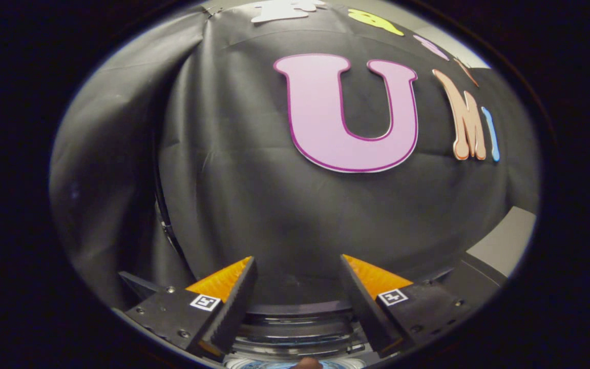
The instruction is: Put the clothes into the washing machine and then close the washing machine lid.
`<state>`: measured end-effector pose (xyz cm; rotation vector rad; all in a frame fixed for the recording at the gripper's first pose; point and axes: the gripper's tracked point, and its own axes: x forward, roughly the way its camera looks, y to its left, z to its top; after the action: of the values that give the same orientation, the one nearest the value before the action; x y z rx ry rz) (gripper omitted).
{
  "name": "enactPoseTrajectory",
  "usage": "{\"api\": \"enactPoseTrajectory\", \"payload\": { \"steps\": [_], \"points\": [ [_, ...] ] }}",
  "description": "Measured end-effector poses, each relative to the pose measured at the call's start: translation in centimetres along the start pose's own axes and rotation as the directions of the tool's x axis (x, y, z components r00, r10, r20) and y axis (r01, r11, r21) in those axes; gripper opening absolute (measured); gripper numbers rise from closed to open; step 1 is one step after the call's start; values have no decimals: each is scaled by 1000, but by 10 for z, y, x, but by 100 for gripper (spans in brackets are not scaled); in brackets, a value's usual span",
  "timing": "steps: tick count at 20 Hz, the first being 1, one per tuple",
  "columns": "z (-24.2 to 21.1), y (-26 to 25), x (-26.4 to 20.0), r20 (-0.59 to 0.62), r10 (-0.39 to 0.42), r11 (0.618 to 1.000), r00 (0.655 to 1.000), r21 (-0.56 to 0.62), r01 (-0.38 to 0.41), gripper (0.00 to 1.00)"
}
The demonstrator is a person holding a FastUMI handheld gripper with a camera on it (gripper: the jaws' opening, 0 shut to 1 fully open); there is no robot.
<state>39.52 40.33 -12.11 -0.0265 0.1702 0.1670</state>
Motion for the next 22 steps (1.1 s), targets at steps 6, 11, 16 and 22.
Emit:
{"api": "enactPoseTrajectory", "payload": {
  "steps": [6,11,16,22],
  "points": [
    [-4,-1,-21,-19,11,1000,1000,-1,-11,97],
    [-7,-2,-34,-11,10,1000,1000,0,-10,97],
    [-12,-4,-50,-25,7,1000,1000,-6,-7,97],
    [-18,-6,-67,-26,-2,1000,1000,-6,2,96]
  ]
}}
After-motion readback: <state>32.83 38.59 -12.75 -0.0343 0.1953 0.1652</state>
